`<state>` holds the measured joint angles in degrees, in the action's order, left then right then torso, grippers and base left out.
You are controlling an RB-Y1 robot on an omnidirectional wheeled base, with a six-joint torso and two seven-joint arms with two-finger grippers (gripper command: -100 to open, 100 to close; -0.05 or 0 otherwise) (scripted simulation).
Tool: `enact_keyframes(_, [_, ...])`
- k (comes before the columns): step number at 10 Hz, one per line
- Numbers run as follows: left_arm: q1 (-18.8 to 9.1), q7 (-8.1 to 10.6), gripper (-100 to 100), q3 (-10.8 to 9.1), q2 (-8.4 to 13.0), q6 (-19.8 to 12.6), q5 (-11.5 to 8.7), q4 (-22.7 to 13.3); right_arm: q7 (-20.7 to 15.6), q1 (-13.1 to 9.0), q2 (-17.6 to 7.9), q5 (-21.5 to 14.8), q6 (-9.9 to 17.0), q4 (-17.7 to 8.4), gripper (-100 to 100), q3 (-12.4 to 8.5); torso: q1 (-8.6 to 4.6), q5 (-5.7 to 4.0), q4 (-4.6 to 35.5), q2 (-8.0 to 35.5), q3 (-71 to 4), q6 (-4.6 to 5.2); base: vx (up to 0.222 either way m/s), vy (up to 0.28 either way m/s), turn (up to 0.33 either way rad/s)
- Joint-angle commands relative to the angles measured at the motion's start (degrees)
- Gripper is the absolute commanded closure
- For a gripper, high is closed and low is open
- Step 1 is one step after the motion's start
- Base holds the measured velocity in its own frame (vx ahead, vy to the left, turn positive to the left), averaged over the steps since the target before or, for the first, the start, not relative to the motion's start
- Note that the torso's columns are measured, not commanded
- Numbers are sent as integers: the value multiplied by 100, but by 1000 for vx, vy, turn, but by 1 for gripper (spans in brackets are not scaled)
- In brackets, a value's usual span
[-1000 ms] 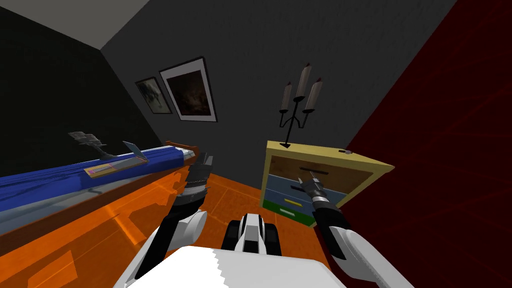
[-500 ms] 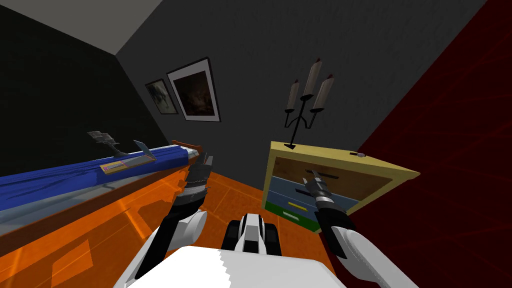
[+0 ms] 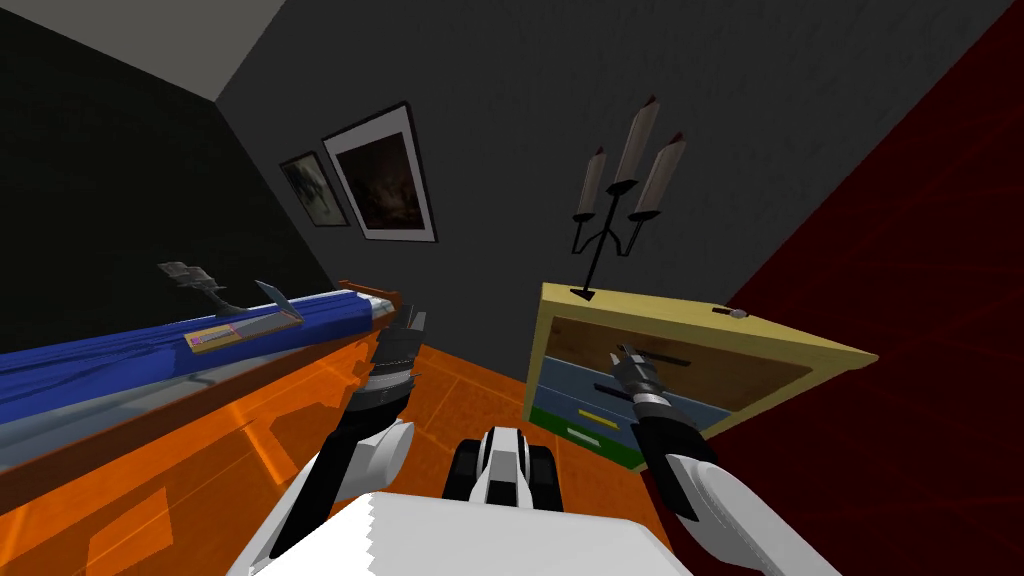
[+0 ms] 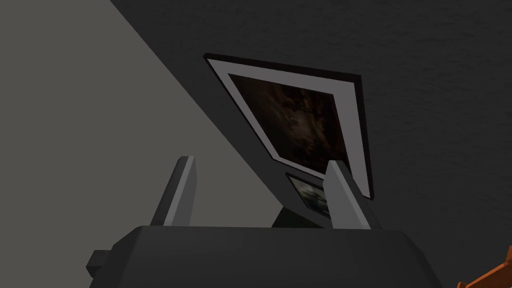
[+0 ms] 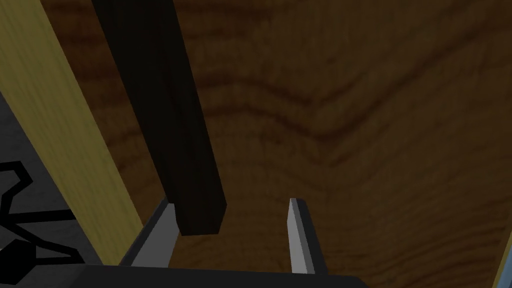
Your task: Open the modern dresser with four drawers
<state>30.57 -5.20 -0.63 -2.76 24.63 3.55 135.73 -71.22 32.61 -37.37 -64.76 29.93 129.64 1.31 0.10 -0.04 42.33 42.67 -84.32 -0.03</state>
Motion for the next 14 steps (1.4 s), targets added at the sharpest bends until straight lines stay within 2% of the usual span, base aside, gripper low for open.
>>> enact_keyframes(1, [0, 0, 0, 0, 0, 0, 0, 0, -22, 69, -32, 3, 23, 141, 100, -2, -17, -28, -29, -36, -11, -9, -101, 19, -72])
enact_keyframes(4, [-1, 0, 0, 1, -1, 0, 0, -1, -67, 228, -76, 42, 40, 326, 100, 62, -20, -23, -28, -47, -23, -4, -182, 43, -56])
enact_keyframes(5, [-1, 0, 0, 0, 0, 0, 0, 0, -77, 179, -87, 53, 63, 325, 100, 19, -28, -19, -24, -54, -29, -3, -91, 15, -6])
enact_keyframes(6, [0, 0, 0, 0, 0, 0, 0, 0, 13, -92, -50, -210, -94, 45, 100, -252, -35, -8, -17, -83, -50, 1, -199, 12, 300])
enact_keyframes(7, [-2, 0, 0, 0, 0, 0, 0, -1, 13, -328, -50, -210, -94, -159, 100, -271, -14, 11, 4, -45, -37, -19, -244, -2, 295])
enact_keyframes(9, [0, 0, 0, 0, 0, 0, 0, 0, 13, -410, -50, -210, -94, -501, 100, -271, -14, 17, 15, -18, -13, 34, -78, -8, 26])
enact_keyframes(10, [1, 0, 0, 0, 0, 0, 0, 0, 115, -666, -10, -479, -248, -719, 100, -543, -48, 2, 5, -39, -26, 52, -166, 4, 325])
enact_keyframes(11, [-2, 0, 0, 0, 1, 0, 0, -1, 115, -755, -10, -479, -248, -829, 100, -577, -38, 13, 25, 5, -6, 17, -200, 3, 242])
enact_keyframes(12, [-1, 0, 0, 0, 0, -1, 0, -1, 115, -956, -10, -479, -248, -1003, 100, -577, -7, 23, 33, 19, 8, 20, -114, 2, 47])
enact_keyframes(13, [0, 0, 0, 0, 0, 0, 0, 0, 115, -1014, -10, -479, -248, -1228, 100, -577, -15, 31, 37, 8, 0, 53, -35, 3, 1])
enact_keyframes(14, [1, 0, 0, 0, 0, 0, 0, 0, 115, -1014, -10, -479, -248, -1334, 100, -577, -42, 23, 34, -1, -7, 75, 12, 7, -3])
